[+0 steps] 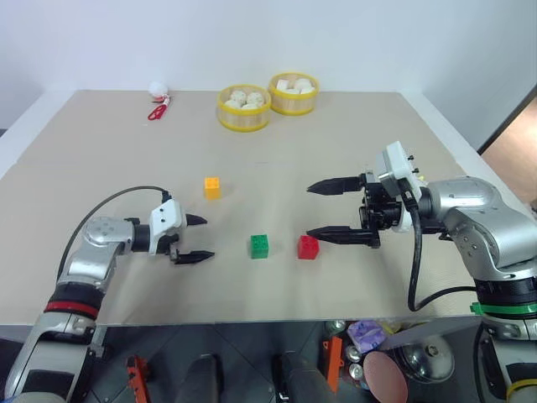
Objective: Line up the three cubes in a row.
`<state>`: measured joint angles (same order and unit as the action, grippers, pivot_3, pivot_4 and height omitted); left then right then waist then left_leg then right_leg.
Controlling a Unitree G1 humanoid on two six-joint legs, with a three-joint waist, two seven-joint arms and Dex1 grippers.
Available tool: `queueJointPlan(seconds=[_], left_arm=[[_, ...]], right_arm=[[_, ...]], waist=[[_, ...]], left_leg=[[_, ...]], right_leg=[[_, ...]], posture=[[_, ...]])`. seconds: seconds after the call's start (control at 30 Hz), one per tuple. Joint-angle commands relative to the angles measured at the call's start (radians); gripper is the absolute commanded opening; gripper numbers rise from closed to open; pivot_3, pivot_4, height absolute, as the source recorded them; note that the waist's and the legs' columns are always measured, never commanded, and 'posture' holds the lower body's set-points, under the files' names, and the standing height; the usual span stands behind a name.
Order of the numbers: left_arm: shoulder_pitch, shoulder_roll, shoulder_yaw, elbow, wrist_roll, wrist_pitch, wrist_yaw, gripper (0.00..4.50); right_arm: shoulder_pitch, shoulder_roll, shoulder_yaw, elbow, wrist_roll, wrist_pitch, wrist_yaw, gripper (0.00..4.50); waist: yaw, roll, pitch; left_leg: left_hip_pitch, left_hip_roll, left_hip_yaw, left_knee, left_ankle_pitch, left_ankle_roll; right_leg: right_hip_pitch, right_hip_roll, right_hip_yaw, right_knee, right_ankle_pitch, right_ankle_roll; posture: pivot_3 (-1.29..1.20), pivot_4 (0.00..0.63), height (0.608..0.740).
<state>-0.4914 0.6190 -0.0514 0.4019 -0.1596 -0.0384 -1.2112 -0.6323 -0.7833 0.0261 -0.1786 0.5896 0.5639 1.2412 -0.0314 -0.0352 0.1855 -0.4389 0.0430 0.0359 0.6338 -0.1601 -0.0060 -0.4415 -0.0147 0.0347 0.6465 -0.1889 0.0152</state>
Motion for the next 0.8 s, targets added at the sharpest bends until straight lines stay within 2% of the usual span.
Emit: queueJointPlan(seconds=[0.03, 0.23, 0.47, 0.6, 0.8], left_arm=[[0.056, 0.010, 0.092, -0.090, -0.003, 0.126, 0.190, 4.46], [0.093, -0.043, 0.095, -0.181, 0.016, 0.312, 0.394, 4.46], [0.039, -0.105, 0.039, -0.169, 0.045, 0.382, 0.475, 4.46], [-0.049, -0.177, 0.019, -0.118, 0.047, 0.416, 0.518, 4.46], [-0.182, -0.247, 0.039, -0.048, 0.027, 0.455, 0.562, 4.46]], right_arm=[[-0.056, 0.034, -0.015, 0.000, -0.017, -0.025, -0.051, 4.50], [-0.097, 0.118, -0.010, 0.018, -0.062, -0.041, -0.162, 4.50], [-0.099, 0.143, -0.004, 0.014, -0.069, -0.045, -0.170, 4.50], [-0.097, 0.147, -0.003, 0.011, -0.069, -0.047, -0.168, 4.50], [-0.098, 0.153, 0.001, 0.008, -0.064, -0.044, -0.162, 4.50]], waist=[[-0.001, 0.000, 0.000], [0.002, 0.000, 0.000], [0.014, 0.002, -0.001], [0.023, 0.003, -0.001], [0.029, 0.004, 0.000]], left_leg=[[0.000, 0.001, 0.000, 0.000, 0.000, 0.000], [0.002, 0.005, 0.001, 0.000, 0.000, 0.000], [0.001, 0.005, 0.003, 0.000, -0.001, -0.002], [0.000, 0.004, 0.005, 0.000, -0.003, -0.004], [-0.011, 0.008, 0.000, -0.002, -0.002, -0.004]], right_leg=[[0.000, 0.000, 0.000, 0.000, 0.000, 0.000], [0.000, 0.004, -0.004, 0.000, 0.003, -0.004], [0.001, -0.004, -0.013, 0.000, 0.004, -0.006], [0.002, -0.012, -0.021, -0.002, 0.004, -0.006], [0.006, -0.027, -0.051, -0.029, 0.006, -0.004]], posture=[[0.00, 0.150, 0.740], [0.00, 0.150, 0.740], [0.00, 0.150, 0.740], [0.00, 0.150, 0.740], [0.00, 0.150, 0.740]])
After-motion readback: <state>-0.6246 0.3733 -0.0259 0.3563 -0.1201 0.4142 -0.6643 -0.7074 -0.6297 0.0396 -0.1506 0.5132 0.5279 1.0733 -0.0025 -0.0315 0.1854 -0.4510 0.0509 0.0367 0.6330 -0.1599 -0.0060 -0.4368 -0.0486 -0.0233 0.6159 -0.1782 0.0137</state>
